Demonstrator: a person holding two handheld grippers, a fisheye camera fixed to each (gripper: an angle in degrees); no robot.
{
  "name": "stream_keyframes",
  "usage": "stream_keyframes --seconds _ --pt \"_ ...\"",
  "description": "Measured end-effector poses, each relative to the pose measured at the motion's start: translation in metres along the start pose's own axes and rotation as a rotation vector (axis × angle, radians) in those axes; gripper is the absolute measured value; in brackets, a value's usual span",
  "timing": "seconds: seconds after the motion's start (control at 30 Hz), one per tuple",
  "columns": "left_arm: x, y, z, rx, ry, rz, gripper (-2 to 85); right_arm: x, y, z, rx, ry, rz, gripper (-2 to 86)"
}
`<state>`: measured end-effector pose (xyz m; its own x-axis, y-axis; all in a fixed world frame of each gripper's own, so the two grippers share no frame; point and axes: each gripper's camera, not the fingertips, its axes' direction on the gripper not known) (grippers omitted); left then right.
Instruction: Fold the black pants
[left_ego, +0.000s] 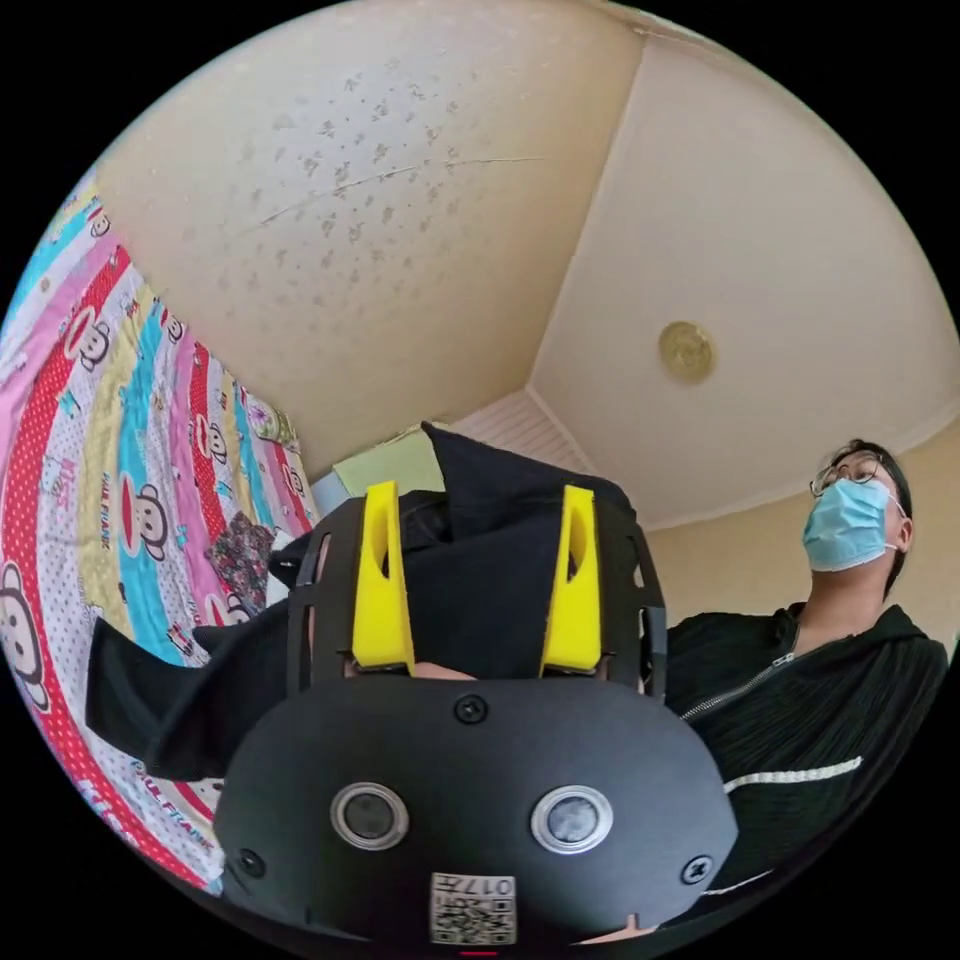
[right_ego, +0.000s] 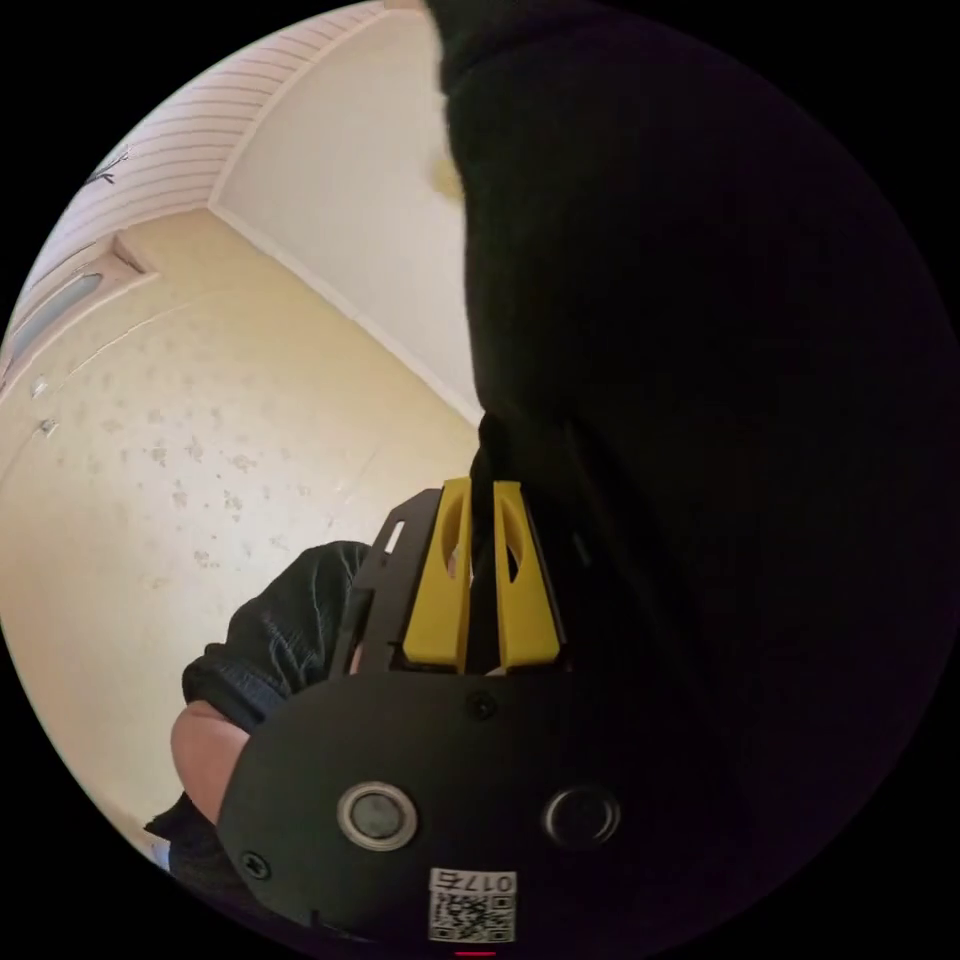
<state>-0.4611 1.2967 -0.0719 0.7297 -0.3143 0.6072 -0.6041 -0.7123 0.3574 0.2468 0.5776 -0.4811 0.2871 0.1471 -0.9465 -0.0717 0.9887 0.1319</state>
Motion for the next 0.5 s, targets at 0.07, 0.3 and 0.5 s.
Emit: stream_keyframes --seconds 0.07,0.3,0.5 --pt "-0.017 -0.004 0.034 -0.033 0.132 -0.109 22.1 0.004 0.023 -0.003 -0.009 -0.034 0.017 4.0" --pt "0.002 -0.025 0.088 0.009 0.238 -0.156 23.7 0.008 0.089 -0.034 -0.196 0.097 0.192 4.2" --pt "0.008 -0.028 0.184 -0.15 0.549 -0.187 7.3 0.019 0.145 -0.048 -0.509 0.191 0.313 4.3"
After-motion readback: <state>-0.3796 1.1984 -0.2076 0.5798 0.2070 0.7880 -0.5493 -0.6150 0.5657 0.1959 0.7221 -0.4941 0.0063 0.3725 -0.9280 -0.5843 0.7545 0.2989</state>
